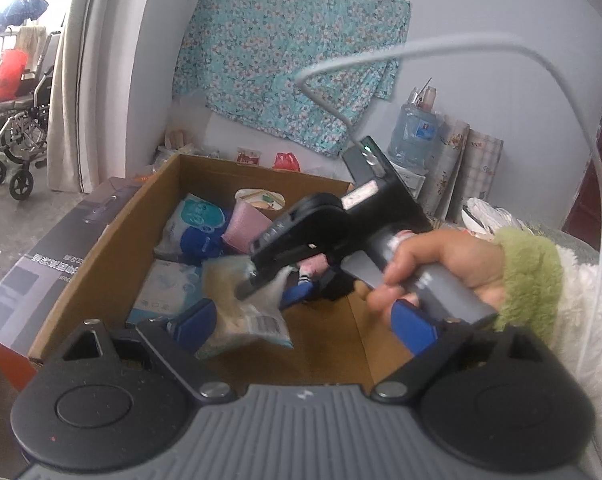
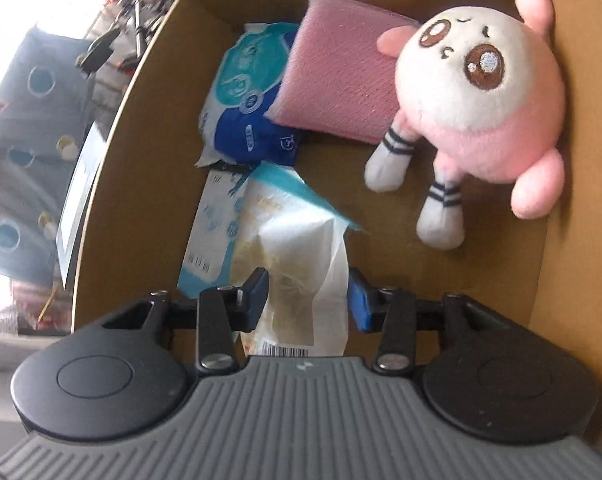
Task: Organize soft objects
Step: 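Carry the cotton pad bag with the right gripper into the box and release, then move the right gripper to the light blue checked towel and grasp it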
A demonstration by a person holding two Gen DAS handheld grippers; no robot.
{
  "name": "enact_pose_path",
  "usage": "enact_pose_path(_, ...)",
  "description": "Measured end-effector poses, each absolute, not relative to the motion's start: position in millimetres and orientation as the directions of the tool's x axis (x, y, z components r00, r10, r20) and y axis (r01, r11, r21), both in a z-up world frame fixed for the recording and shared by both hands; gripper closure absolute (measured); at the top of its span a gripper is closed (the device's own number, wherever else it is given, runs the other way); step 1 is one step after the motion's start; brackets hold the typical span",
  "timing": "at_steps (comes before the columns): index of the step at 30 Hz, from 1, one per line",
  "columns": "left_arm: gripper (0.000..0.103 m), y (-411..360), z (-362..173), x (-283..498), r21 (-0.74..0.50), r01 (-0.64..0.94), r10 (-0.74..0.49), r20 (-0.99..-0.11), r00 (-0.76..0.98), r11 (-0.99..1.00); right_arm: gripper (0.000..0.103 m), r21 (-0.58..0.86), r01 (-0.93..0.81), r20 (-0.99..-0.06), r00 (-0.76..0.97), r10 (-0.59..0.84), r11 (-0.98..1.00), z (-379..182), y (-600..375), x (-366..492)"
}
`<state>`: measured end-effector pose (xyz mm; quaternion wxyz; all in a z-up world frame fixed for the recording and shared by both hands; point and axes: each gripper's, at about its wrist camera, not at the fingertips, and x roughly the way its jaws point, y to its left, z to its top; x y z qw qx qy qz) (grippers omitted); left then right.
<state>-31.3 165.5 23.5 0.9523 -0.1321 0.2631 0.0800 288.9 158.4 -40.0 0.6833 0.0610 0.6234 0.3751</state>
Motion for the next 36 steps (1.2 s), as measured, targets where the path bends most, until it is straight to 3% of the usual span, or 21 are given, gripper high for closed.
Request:
enact_pose_path(4,0.008,161.5,22.0,-32.9,-0.218,-0.221,0.077,-0.523,0.849,0.951,0.055,0.477,-0.504,-0.838,-0.015,0.545,0.720,-38.6,169.3,282.3)
enact_pose_path(8,0.008,157.8,21.6,-33.7,-0.223,-0.222,0.076,-0.523,0.849,0.949,0.028,0.440,-0.563,-0.835,0.031,0.550,0.700,-17.1,162.4,275.7)
enact_pose_path(10,0.008,154.5,22.0,-33.1,-0.219,-0.222,0.076,-0.527,0.847,0.950,0.026,0.455,-0.578,-0.809,0.051,0.586,0.678,-0.1,152.6,274.6)
enact_pose_path(17,0.004,126.3,35.2,-34.1,-0.182,-0.159,0.051,-0.489,0.871,0.970,0.022,0.645,-0.583,-0.565,0.071,0.822,0.494,73.8,64.9,265.6)
enact_pose_path(22,0.001,85.9,45.6,-28.3,-0.152,-0.024,-0.049,-0.456,0.889,0.988,0.015,0.647,-0.598,-0.456,0.193,0.869,0.473,117.8,-52.3,243.8)
enact_pose_path(29,0.000,9.8,48.6,-5.1,-0.121,0.218,-0.249,-0.444,0.861,0.968,0.013,0.489,-0.488,-0.506,0.517,0.691,0.723,144.1,-226.7,211.9)
enact_pose_path(36,0.001,-68.8,25.9,33.1,-0.102,0.388,-0.386,-0.489,0.782,0.916,0.013,0.456,-0.267,-0.616,0.593,0.517,0.849,96.0,-327.3,206.6)
